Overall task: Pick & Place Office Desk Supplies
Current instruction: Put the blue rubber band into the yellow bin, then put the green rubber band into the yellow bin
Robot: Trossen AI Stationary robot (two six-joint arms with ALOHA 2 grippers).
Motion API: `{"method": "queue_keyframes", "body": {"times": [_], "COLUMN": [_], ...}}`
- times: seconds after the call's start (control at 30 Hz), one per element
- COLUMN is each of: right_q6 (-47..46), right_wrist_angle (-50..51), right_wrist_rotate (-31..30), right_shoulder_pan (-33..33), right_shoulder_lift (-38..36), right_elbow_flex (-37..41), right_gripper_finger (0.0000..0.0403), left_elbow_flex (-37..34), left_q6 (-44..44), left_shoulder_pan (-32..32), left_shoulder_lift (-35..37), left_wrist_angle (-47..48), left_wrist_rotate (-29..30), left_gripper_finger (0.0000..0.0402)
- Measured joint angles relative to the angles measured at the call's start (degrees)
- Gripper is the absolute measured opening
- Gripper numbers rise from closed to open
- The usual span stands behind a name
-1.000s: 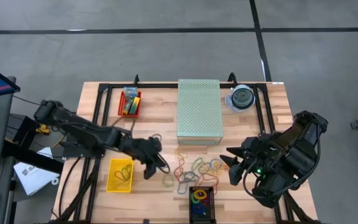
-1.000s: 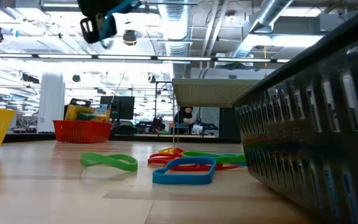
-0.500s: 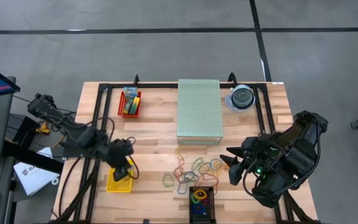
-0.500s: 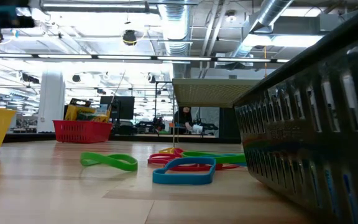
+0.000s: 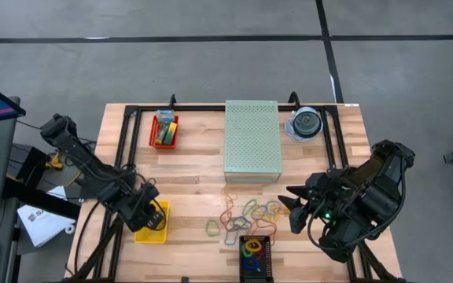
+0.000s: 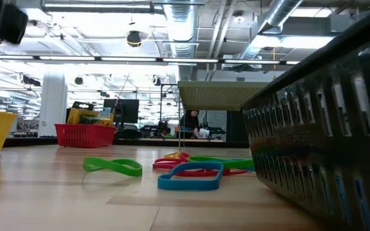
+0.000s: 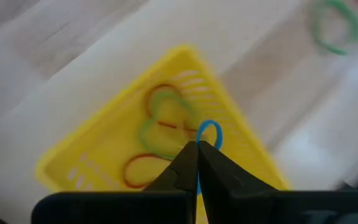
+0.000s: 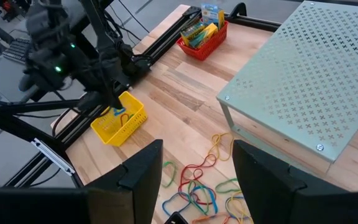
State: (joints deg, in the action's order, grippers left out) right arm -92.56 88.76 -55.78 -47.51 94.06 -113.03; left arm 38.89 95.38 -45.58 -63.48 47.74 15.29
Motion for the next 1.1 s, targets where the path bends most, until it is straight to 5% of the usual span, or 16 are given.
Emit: {"method": "queue_keyframes", "body": {"times": [0.33, 0.77, 1.1], "right_q6": [-0.5, -0.5, -0.5], "right_wrist_angle": [0.2, 0.4, 0.4], "right_wrist_rotate": [0.1, 0.2, 0.2], "right_shoulder_pan": [0.0, 0.1, 0.9], "right_shoulder_lift": [0.0, 0.0, 0.0], "right_elbow_flex": [0.0, 0.0, 0.0], "right_gripper_finger": [0.0191, 0.0191, 0.0191], "left_elbow_flex": [-8.2, -8.2, -6.3], "left_q6": [5.2, 5.1, -9.2], "left_shoulder_pan": [-0.7, -0.6, -0.2], "left_shoulder_lift": [0.0, 1.3, 8.0], "left_wrist_angle": [-12.4, -11.8, -19.4], "left_wrist_rotate": [-0.7, -1.4, 4.2], "left_gripper_finger": [0.0023, 0.0157, 0.0188]}}
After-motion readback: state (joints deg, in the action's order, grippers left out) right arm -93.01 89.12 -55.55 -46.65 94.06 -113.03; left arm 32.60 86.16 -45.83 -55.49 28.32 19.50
